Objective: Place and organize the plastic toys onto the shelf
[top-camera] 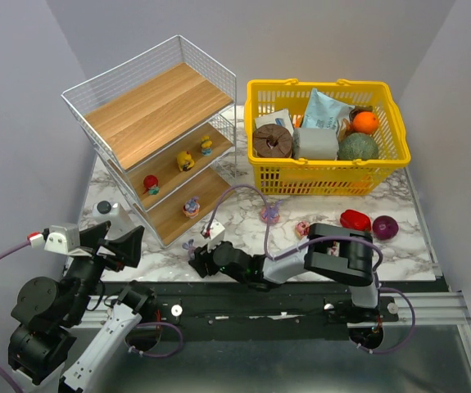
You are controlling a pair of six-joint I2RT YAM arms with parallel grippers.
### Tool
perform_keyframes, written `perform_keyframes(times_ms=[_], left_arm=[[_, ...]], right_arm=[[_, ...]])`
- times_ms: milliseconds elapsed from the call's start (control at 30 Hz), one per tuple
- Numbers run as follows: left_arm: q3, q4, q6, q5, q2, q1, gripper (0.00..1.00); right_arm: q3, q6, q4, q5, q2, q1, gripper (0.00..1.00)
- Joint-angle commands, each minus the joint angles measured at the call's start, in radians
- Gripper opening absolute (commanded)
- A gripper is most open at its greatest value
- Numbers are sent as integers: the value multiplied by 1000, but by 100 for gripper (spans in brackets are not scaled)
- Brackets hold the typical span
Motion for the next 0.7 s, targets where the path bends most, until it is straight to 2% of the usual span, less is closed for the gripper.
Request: perform_keyframes(times_ms=[0, 100, 200, 367, 667], left_arm=[[15, -6, 11, -16, -15, -7, 99], [17, -7, 13, -19, -16, -7, 99], [15, -6, 11, -18, -18, -7, 99], [14, -6, 10, -19, -19, -7, 99], [17, 1, 8, -16, -15, -8, 99]], right_arm=[[48, 43, -42, 56, 52, 1, 41], [70, 43, -45, 88, 53, 1, 31], [94, 8, -34, 126, 47, 1, 28], [154, -69, -16, 140, 50, -8, 27], [265, -95, 1, 105, 107, -41, 26]])
